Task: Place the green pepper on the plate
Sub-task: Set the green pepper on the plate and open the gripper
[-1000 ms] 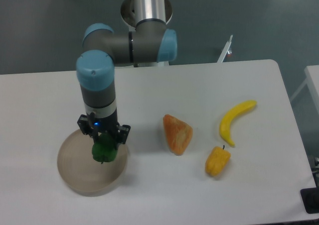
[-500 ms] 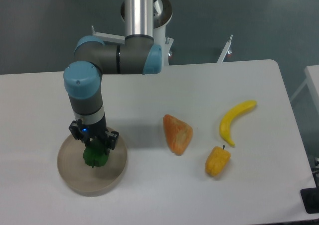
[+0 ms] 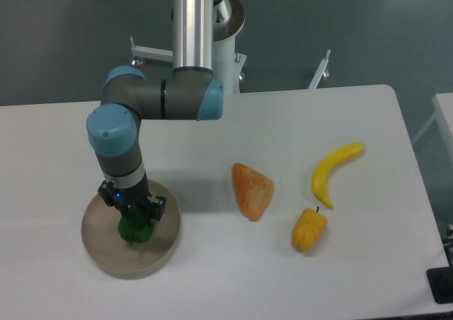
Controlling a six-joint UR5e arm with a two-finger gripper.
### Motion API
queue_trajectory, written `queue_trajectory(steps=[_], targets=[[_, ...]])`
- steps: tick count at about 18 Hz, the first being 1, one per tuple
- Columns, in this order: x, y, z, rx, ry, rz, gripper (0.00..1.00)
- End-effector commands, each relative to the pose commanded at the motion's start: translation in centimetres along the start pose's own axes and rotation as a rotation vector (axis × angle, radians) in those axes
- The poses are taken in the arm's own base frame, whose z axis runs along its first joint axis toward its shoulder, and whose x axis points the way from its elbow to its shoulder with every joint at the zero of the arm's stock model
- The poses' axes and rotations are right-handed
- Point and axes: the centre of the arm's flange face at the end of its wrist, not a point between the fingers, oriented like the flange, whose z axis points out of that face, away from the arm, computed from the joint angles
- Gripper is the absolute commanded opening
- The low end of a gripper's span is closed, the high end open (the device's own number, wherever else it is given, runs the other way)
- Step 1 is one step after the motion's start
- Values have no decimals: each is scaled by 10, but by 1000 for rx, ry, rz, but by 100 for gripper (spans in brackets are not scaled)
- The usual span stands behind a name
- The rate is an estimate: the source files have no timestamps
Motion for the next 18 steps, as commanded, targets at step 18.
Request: queue_trajectory(steps=[18], targets=[[7,-1,8,-2,12,-5,39]])
